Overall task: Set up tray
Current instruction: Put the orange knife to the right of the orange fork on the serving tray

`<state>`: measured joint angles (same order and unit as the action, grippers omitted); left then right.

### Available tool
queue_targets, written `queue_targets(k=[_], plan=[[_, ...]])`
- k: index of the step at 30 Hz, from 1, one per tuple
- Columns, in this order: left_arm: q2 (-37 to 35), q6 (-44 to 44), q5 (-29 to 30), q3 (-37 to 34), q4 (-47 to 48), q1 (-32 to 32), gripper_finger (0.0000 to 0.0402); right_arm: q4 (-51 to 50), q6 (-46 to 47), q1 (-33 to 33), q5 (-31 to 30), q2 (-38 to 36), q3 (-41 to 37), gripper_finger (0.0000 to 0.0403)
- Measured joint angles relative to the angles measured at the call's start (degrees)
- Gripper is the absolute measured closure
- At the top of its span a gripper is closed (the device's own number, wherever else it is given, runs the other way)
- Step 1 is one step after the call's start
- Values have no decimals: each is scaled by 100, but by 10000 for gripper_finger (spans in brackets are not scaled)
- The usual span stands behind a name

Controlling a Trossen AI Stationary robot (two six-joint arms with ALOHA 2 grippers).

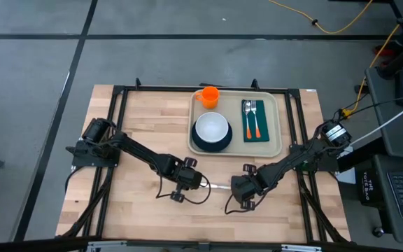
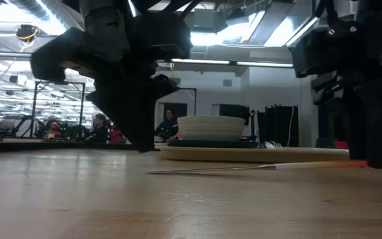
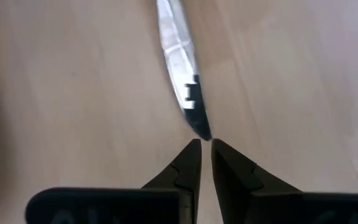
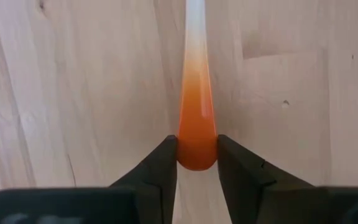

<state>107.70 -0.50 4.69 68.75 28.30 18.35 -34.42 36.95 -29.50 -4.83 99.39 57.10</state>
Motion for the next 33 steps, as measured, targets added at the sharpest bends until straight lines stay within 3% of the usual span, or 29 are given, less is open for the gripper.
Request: queue_targets(k=[4, 8, 14, 25, 33], plan=[[0, 291, 428, 47, -64, -6, 366, -4, 24, 27, 1, -2, 0, 298], [-9, 609, 798, 59, -697, -6, 356, -6, 24, 27, -1, -7, 2, 300], [-9, 925, 729, 63, -1441, -13, 325, -8, 29, 27, -1, -9, 7, 298], [214, 560, 315, 66, -1969, -29, 254, 59, 34, 27, -3, -17, 9, 298], [315, 145, 307, 66, -2277, -197, 236, 131, 37, 65, -3, -17, 9, 297]])
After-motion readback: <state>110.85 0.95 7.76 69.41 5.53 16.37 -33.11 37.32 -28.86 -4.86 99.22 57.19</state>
